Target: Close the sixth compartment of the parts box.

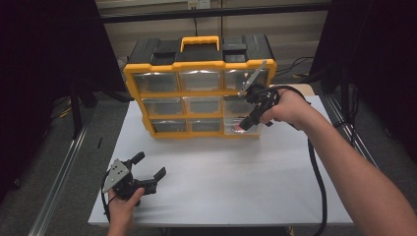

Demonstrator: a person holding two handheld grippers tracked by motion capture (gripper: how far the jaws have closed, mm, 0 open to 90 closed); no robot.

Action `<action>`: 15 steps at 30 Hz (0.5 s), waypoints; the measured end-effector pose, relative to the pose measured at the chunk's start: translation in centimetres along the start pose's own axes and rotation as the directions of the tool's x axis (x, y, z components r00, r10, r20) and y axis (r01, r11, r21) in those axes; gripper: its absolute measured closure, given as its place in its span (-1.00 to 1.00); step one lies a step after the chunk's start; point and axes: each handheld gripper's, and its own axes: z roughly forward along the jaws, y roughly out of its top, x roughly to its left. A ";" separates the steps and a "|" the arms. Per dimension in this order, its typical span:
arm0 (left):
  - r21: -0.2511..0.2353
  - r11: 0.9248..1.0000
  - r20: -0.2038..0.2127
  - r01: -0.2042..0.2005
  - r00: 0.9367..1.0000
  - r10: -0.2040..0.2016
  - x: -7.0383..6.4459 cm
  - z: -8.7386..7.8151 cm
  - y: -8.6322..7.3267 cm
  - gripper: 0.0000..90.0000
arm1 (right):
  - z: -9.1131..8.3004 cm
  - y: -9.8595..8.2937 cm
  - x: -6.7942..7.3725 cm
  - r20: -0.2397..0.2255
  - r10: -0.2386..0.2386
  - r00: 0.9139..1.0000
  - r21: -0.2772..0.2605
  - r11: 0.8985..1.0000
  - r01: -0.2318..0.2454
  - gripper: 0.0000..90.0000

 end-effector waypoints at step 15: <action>0.002 1.000 -0.001 -0.005 1.000 0.005 0.0 0.1 0.0 -0.95 | 0.3 -0.4 0.1 0.012 -0.032 0.999 0.010 0.999 0.032 1.00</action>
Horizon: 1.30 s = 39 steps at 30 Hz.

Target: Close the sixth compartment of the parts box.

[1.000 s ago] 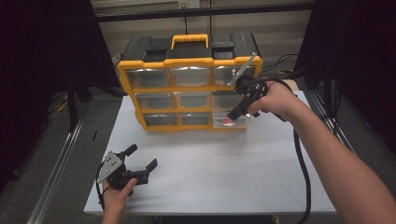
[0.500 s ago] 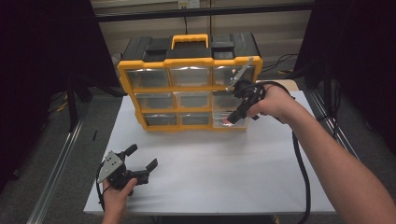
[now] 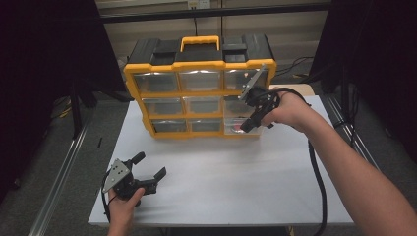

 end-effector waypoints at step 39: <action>0.002 1.000 0.014 0.002 1.000 -0.002 0.0 0.1 0.0 -0.95 | 0.0 0.4 -0.8 0.074 -0.012 0.997 -0.017 1.000 0.013 1.00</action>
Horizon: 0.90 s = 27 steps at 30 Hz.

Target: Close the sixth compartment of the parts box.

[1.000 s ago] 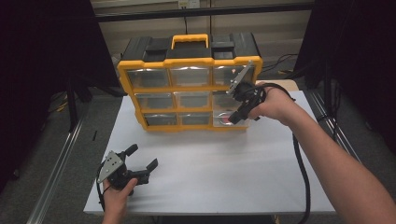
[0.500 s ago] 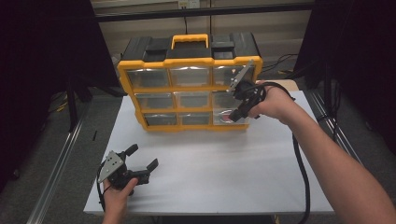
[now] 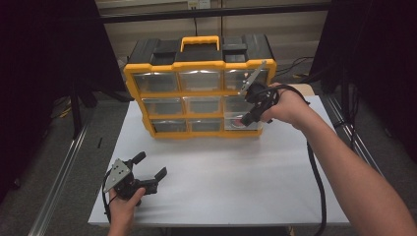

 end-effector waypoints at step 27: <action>0.004 1.000 -0.005 -0.001 1.000 0.001 0.0 0.1 -0.1 -0.95 | -0.1 0.3 -0.6 0.041 0.000 0.999 0.007 1.000 0.000 1.00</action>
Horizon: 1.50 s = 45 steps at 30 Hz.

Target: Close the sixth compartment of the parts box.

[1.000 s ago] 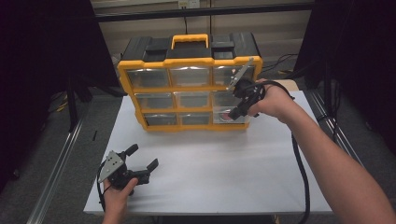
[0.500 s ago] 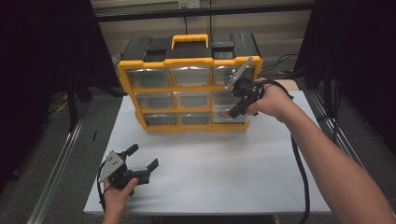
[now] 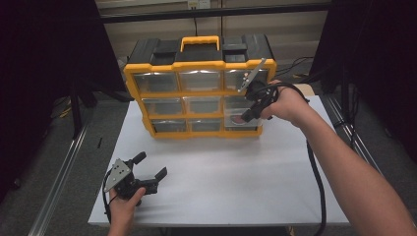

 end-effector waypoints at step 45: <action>-0.002 1.000 0.010 0.000 1.000 0.000 0.2 -0.1 0.0 -0.95 | 0.5 0.7 -0.8 0.065 -0.008 0.998 -0.014 1.000 0.009 1.00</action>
